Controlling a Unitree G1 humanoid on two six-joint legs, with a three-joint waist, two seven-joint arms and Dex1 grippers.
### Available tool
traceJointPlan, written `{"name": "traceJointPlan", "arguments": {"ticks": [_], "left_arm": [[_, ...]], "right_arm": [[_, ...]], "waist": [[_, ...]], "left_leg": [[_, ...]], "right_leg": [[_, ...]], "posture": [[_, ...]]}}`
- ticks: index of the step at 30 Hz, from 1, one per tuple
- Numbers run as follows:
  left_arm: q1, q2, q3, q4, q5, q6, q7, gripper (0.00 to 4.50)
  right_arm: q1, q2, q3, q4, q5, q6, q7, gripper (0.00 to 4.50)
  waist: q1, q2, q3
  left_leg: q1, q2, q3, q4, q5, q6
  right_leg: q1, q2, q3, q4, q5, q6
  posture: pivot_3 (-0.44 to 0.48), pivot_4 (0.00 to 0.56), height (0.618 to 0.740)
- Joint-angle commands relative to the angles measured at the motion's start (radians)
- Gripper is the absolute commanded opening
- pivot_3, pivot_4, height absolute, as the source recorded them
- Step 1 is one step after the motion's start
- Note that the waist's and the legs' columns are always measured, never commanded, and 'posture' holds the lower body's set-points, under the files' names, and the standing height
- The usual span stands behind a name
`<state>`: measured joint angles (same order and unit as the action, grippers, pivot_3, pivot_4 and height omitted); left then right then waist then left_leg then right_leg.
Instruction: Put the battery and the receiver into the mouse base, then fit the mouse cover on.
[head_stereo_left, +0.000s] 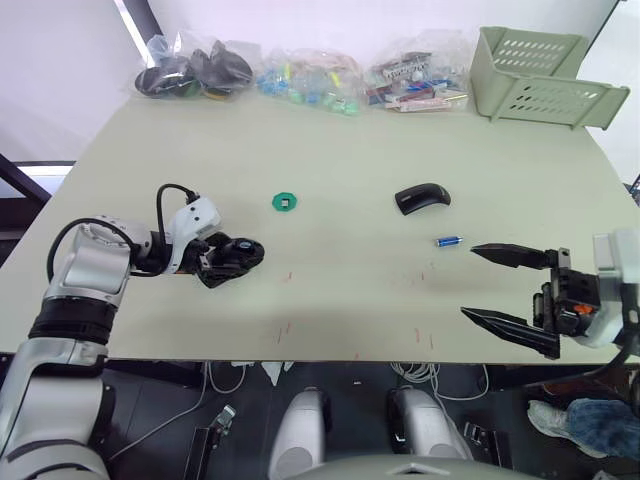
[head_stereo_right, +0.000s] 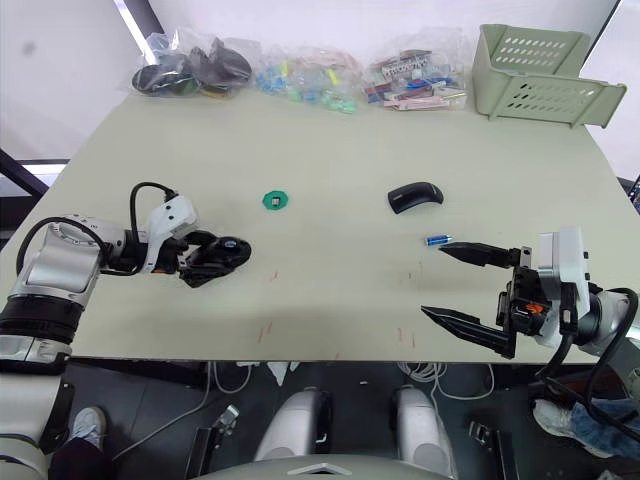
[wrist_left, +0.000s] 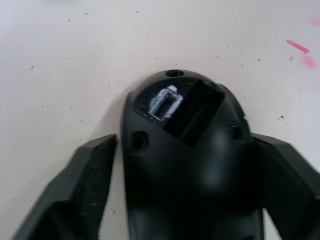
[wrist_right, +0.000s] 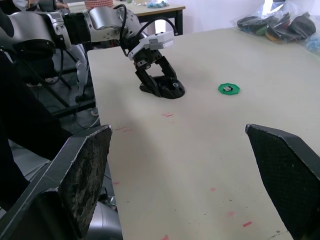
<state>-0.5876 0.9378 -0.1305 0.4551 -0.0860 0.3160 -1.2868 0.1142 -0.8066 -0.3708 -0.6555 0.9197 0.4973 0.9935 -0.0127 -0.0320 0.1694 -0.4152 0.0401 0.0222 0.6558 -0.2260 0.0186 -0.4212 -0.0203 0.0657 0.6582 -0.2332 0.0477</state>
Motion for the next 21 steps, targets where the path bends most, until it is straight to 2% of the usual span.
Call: {"name": "traceJointPlan", "arguments": {"ticks": [1,7,15,18,21], "left_arm": [[-0.005,0.007,0.01,0.001,0.005,-0.03,-0.013,3.0],[0.021,0.022,0.043,-0.072,-0.034,-0.024,-0.05,3.0],[0.08,-0.002,0.026,-0.437,-0.125,0.085,-0.075,3.0],[0.073,-0.005,-0.028,-0.582,-0.099,0.205,-0.03,3.0],[0.007,-0.02,-0.135,-0.717,-0.073,0.367,-0.015,3.0]], "right_arm": [[-0.007,-0.003,-0.028,-0.02,0.013,-0.02,0.001,4.5],[-0.013,-0.004,-0.021,-0.008,0.002,-0.022,0.004,4.5],[-0.015,-0.02,-0.034,0.014,-0.002,-0.017,0.026,4.5],[-0.013,-0.027,-0.042,0.017,-0.001,-0.016,0.031,4.5],[0.006,-0.037,-0.062,0.021,-0.008,-0.017,0.041,4.5]], "waist": [[0.0,0.0,0.0],[0.0,0.0,0.0],[0.002,0.0,0.0],[-0.001,0.0,0.0],[0.0,0.0,0.0]], "left_leg": [[0.0,0.0,0.0,0.0,0.0,0.0],[0.0,0.0,0.0,0.001,0.0,0.0],[0.0,0.0,0.0,0.001,0.0,0.0],[0.0,0.0,0.0,0.004,0.0,0.0],[0.0,0.0,0.0,0.006,0.0,0.0]], "right_leg": [[0.0,0.0,0.0,0.0,0.0,0.0],[0.0,0.0,0.0,0.0,0.0,0.0],[0.0,0.0,0.0,0.001,0.0,-0.001],[0.001,0.0,0.0,0.001,0.0,0.0],[0.002,0.001,0.001,0.002,-0.001,0.0]], "posture": [[0.0,0.15,0.74],[0.0,0.15,0.74],[0.0,0.15,0.74],[0.0,0.15,0.74],[0.0,0.15,0.74]]}}
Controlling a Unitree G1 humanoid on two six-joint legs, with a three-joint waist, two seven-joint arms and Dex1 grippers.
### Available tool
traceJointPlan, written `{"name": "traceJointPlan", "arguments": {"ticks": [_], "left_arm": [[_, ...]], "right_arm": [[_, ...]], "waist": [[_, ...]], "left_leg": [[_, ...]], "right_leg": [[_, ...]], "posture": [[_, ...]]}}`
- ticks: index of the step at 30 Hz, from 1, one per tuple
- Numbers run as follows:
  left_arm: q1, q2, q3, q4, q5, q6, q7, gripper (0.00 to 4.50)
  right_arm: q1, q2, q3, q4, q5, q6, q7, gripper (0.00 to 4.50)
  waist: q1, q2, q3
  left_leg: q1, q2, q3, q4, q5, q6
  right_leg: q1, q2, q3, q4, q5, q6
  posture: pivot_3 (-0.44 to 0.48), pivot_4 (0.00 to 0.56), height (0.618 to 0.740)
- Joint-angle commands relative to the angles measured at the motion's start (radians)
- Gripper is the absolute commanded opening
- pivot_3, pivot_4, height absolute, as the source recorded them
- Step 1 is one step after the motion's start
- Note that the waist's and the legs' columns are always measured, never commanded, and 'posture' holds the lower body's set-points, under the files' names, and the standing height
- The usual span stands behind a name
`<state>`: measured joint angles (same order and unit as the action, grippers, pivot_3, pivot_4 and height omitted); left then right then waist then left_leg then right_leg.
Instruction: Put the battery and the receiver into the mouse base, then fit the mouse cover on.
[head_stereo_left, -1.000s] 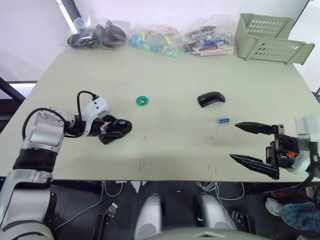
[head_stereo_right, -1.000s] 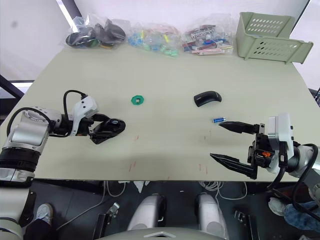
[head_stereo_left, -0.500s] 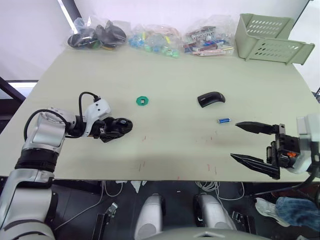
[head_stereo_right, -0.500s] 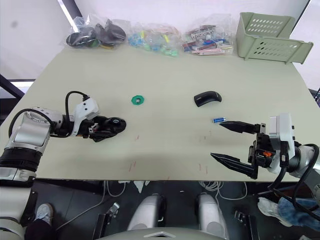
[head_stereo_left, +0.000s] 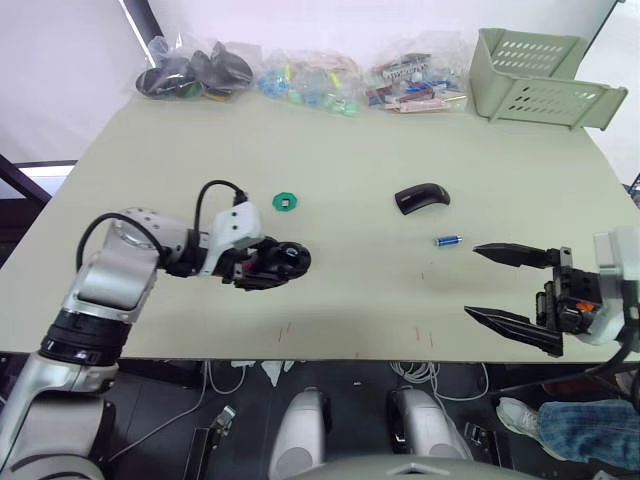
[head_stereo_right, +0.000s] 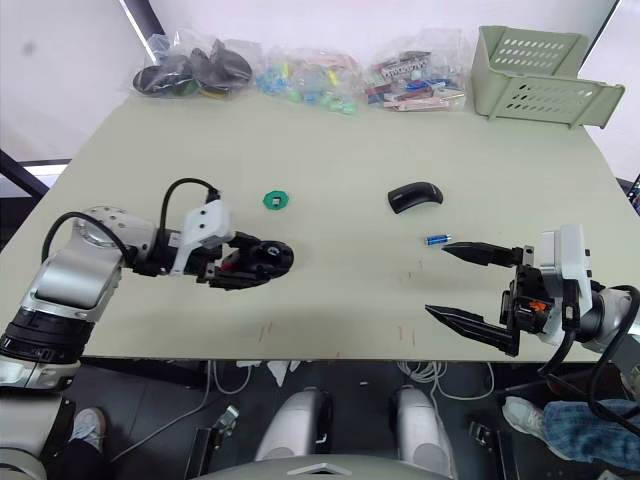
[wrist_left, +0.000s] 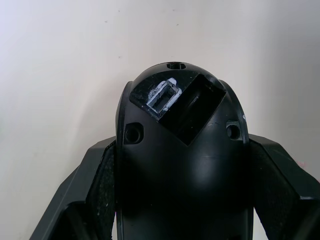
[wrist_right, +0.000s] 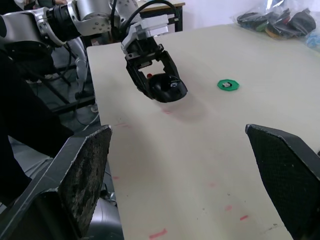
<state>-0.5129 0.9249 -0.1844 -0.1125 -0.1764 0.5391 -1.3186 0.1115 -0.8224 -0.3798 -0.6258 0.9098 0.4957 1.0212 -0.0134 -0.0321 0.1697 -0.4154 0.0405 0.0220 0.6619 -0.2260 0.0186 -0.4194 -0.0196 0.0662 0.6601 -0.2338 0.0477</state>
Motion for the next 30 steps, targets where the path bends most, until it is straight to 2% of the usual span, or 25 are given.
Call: {"name": "traceJointPlan", "arguments": {"ticks": [1,2,6,10,19,24,30], "left_arm": [[-0.095,-0.016,-0.123,-0.165,0.056,0.159,0.031,3.0],[-0.124,-0.028,-0.164,-0.169,0.095,0.18,0.053,3.0],[-0.216,-0.12,-0.252,-0.157,0.111,0.264,0.091,3.0],[-0.28,-0.205,-0.321,-0.08,0.157,0.246,0.132,3.0],[-0.385,-0.352,-0.402,0.12,0.22,0.181,0.167,3.0],[-0.395,-0.418,-0.446,0.222,0.252,0.133,0.16,3.0],[-0.353,-0.436,-0.476,0.267,0.284,0.095,0.163,3.0]], "right_arm": [[0.017,-0.022,-0.059,-0.01,0.002,-0.015,0.015,4.5],[0.023,-0.022,-0.063,-0.011,0.001,-0.015,0.015,4.5],[0.049,-0.023,-0.079,-0.022,-0.002,-0.017,0.016,4.5],[0.076,-0.025,-0.106,-0.035,0.003,-0.015,0.011,4.5],[0.132,-0.018,-0.15,-0.071,0.005,-0.008,-0.01,4.5],[0.159,-0.019,-0.16,-0.079,0.003,-0.012,-0.014,4.5],[0.176,-0.019,-0.168,-0.085,0.001,-0.012,-0.014,4.5]], "waist": [[0.004,0.0,0.0],[0.006,0.0,0.0],[0.001,0.0,0.0],[-0.001,0.0,0.0],[0.002,0.0,0.0],[0.002,0.0,0.001],[0.001,0.001,0.0]], "left_leg": [[-0.001,0.0,0.0,0.001,0.0,0.0],[-0.001,0.0,-0.001,0.003,0.0,0.0],[0.0,0.0,-0.002,0.007,0.0,0.0],[0.0,0.0,-0.002,0.007,0.0,0.0],[0.0,0.0,-0.003,0.007,0.0,0.0],[0.0,0.0,-0.003,0.007,0.0,0.0],[0.0,0.0,-0.003,0.007,0.0,0.0]], "right_leg": [[0.0,0.0,0.0,0.0,0.0,0.0],[0.0,0.0,-0.001,0.001,0.0,0.0],[0.004,0.001,-0.001,0.001,0.0,0.001],[0.004,0.002,0.0,0.001,0.0,0.001],[0.004,0.002,0.0,0.001,0.0,0.001],[0.004,0.002,0.0,0.001,0.0,0.001],[0.004,0.002,0.0,0.001,0.0,0.001]], "posture": [[0.0,0.15,0.74],[0.0,0.15,0.74],[0.0,0.15,0.74],[0.0,0.15,0.74],[0.0,0.15,0.74],[0.0,0.15,0.74],[0.0,0.15,0.74]]}}
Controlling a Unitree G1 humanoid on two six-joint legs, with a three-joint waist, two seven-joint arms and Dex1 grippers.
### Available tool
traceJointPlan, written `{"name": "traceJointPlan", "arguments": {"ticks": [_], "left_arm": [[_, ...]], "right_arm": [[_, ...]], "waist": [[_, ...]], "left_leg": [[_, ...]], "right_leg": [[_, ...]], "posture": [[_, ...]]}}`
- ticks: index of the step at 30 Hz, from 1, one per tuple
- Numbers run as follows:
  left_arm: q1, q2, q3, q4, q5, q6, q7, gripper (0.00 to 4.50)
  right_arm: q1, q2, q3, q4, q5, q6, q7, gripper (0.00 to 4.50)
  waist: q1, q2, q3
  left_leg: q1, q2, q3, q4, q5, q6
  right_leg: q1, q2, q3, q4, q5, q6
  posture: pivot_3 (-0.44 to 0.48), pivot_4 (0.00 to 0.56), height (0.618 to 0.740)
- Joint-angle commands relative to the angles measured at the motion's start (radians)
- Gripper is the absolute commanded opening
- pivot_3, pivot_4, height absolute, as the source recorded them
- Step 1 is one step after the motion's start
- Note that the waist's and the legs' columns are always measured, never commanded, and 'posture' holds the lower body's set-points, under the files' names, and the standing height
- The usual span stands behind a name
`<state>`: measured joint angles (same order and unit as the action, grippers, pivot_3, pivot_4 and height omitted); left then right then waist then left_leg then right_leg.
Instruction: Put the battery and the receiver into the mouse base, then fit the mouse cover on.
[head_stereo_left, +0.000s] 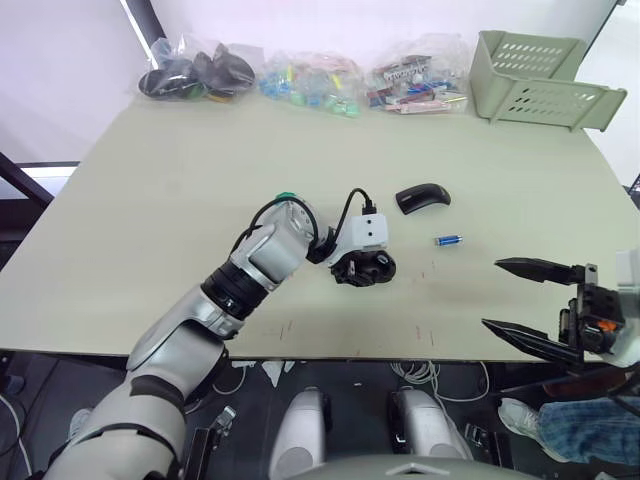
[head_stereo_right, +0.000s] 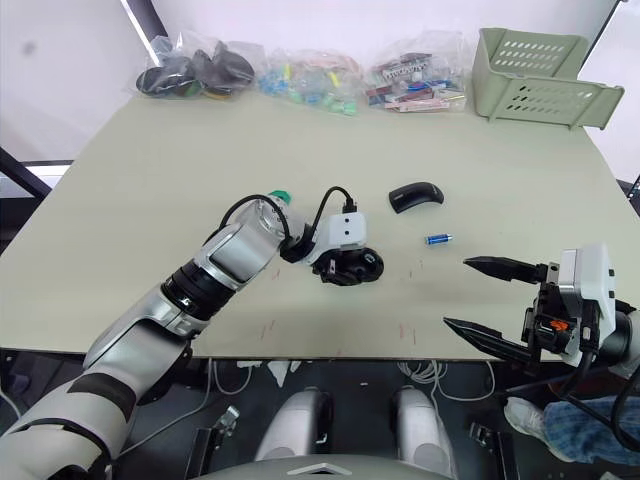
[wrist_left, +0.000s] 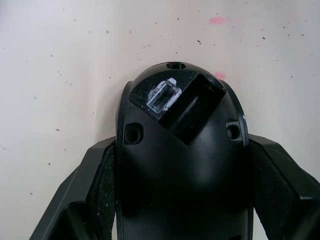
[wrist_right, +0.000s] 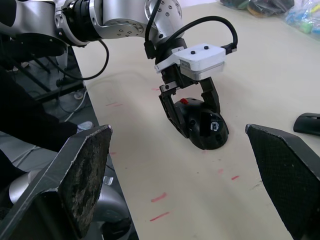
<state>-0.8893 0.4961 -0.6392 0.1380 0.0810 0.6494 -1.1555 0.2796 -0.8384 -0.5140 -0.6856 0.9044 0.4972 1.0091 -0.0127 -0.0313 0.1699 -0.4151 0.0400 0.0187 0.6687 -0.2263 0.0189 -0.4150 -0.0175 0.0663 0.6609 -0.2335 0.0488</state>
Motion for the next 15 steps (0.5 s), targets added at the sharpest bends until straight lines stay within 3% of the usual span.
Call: {"name": "traceJointPlan", "arguments": {"ticks": [1,9,13,15], "left_arm": [[0.026,-0.009,-0.02,0.021,0.026,-0.012,-0.002,3.0],[0.019,-0.021,-0.01,0.055,0.049,-0.026,0.004,3.0],[0.025,-0.022,-0.007,0.051,0.053,-0.024,0.002,3.0],[0.023,-0.025,-0.005,0.054,0.056,-0.023,-0.001,3.0]], "right_arm": [[0.01,-0.002,-0.035,-0.026,0.006,-0.014,-0.001,4.5],[-0.036,0.002,0.044,0.005,-0.087,0.0,-0.1,4.5],[-0.17,-0.049,0.209,0.086,-0.227,0.101,-0.231,4.5],[-0.263,-0.051,0.277,0.165,-0.241,0.122,-0.213,4.5]], "waist": [[0.0,0.0,0.0],[0.0,0.002,-0.002],[-0.002,0.003,-0.003],[-0.001,0.002,-0.003]], "left_leg": [[0.0,0.0,0.0,0.0,0.0,0.0],[0.001,0.0,0.0,0.001,0.0,0.0],[0.002,0.0,0.0,0.001,0.0,0.0],[0.001,-0.001,0.001,0.002,0.0,0.0]], "right_leg": [[0.0,0.0,0.0,0.0,0.0,0.0],[0.002,0.0,0.0,0.0,0.0,0.0],[0.002,0.0,0.0,0.0,0.0,0.0],[0.001,-0.001,0.002,0.0,0.0,0.0]], "posture": [[0.0,0.15,0.74],[0.0,0.15,0.74],[0.0,0.15,0.74],[0.0,0.15,0.74]]}}
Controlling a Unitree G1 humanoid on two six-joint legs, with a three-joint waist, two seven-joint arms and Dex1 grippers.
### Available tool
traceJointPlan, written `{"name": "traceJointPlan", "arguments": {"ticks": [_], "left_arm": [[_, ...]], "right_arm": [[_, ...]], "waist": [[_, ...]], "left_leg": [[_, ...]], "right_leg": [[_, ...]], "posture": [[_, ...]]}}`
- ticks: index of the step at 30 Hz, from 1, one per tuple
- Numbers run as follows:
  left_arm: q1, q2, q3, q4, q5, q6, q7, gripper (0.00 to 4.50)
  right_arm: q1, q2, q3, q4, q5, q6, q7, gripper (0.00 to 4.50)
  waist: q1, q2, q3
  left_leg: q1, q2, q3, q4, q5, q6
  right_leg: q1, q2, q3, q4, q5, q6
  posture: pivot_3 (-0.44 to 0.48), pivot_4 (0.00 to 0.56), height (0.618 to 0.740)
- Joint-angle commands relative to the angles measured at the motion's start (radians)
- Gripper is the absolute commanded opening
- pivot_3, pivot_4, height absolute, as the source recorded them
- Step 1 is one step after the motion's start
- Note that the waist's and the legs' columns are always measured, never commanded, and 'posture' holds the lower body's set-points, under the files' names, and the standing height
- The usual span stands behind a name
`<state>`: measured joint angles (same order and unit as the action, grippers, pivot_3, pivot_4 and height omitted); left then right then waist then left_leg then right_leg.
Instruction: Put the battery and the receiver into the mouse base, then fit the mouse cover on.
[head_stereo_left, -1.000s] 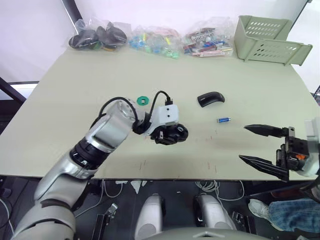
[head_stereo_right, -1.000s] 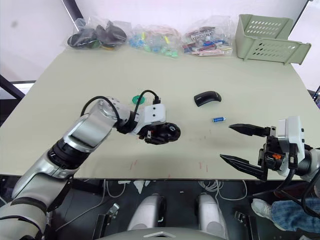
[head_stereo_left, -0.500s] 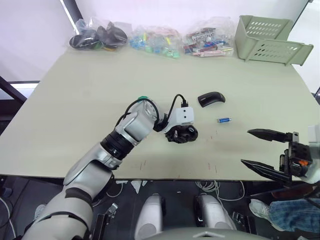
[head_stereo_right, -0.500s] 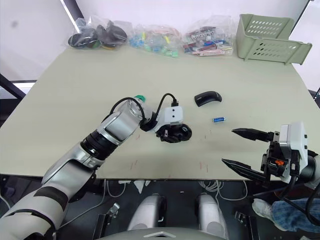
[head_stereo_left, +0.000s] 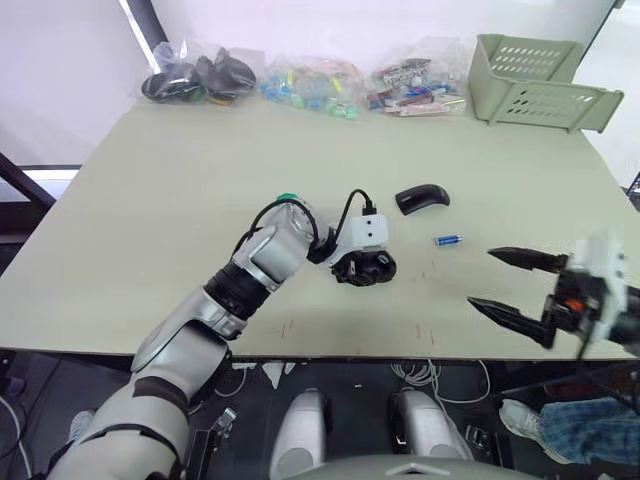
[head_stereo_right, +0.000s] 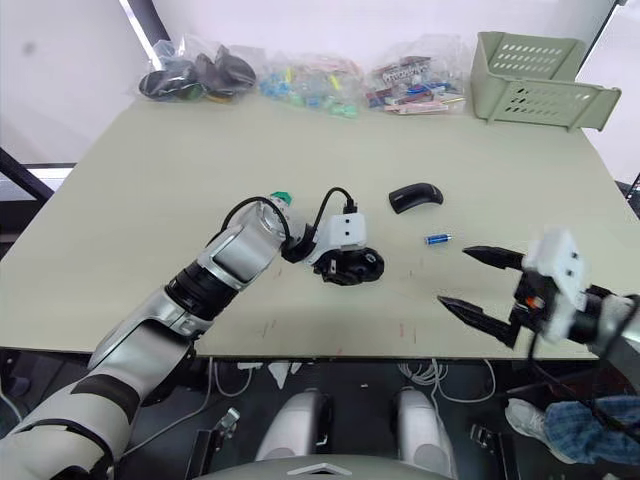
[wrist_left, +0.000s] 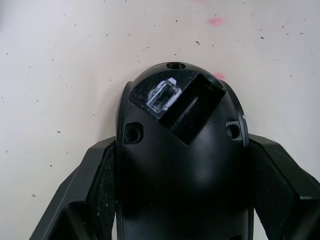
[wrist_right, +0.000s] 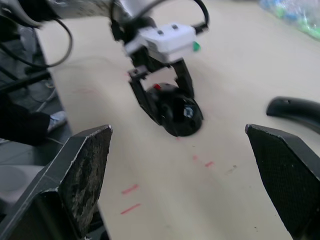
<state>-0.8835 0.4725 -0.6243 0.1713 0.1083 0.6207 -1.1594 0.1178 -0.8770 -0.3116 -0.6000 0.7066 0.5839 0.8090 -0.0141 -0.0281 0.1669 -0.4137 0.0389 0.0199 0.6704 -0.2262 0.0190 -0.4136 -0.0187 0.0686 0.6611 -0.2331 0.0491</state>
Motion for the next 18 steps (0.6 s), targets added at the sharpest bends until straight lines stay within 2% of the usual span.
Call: {"name": "traceJointPlan", "arguments": {"ticks": [1,3,6,9,12,18], "left_arm": [[0.016,-0.003,-0.019,0.022,0.03,0.007,0.002,3.0],[0.016,-0.005,-0.017,0.024,0.033,0.007,0.001,3.0],[0.012,-0.008,-0.015,0.032,0.039,0.004,-0.003,3.0],[0.01,-0.009,-0.014,0.038,0.043,0.002,-0.006,3.0],[0.009,-0.009,-0.014,0.037,0.045,0.003,-0.008,3.0],[0.013,-0.006,-0.017,0.035,0.051,0.004,-0.011,3.0]], "right_arm": [[-0.149,-0.012,0.104,0.128,-0.05,0.051,-0.005,4.5],[-0.222,-0.008,0.151,0.215,-0.08,0.063,0.002,4.5],[-0.385,-0.01,0.276,0.447,-0.201,-0.01,0.093,4.5],[-0.512,0.009,0.36,0.602,-0.273,-0.055,0.167,3.63],[-0.592,0.023,0.422,0.721,-0.358,-0.129,0.215,2.26],[-0.824,0.089,0.536,1.072,-0.538,-0.331,0.321,2.26]], "waist": [[0.001,0.0,0.0],[0.004,0.0,0.0],[0.001,0.001,0.0],[0.0,0.002,0.0],[0.002,0.002,0.0],[-0.003,0.003,0.001]], "left_leg": [[0.0,0.0,0.0,0.0,0.0,0.0],[-0.001,0.0,0.0,-0.001,0.0,0.0],[-0.001,0.0,0.0,-0.001,0.0,0.0],[0.0,0.0,0.0,0.0,0.0,0.0],[-0.001,0.0,-0.001,-0.001,0.0,0.0],[0.0,0.0,0.001,0.0,0.0,0.0]], "right_leg": [[0.0,0.001,0.0,0.0,0.0,0.0],[0.0,0.0,0.0,0.0,0.0,0.0],[0.0,0.001,0.0,-0.001,0.0,0.0],[0.0,0.001,0.0,-0.001,0.0,0.0],[0.0,0.001,0.0,0.0,0.0,0.0],[0.0,0.002,0.001,0.0,0.001,0.001]], "posture": [[0.0,0.15,0.74],[0.0,0.15,0.74],[0.0,0.15,0.74],[0.0,0.15,0.74],[0.0,0.15,0.74],[0.0,0.15,0.74]]}}
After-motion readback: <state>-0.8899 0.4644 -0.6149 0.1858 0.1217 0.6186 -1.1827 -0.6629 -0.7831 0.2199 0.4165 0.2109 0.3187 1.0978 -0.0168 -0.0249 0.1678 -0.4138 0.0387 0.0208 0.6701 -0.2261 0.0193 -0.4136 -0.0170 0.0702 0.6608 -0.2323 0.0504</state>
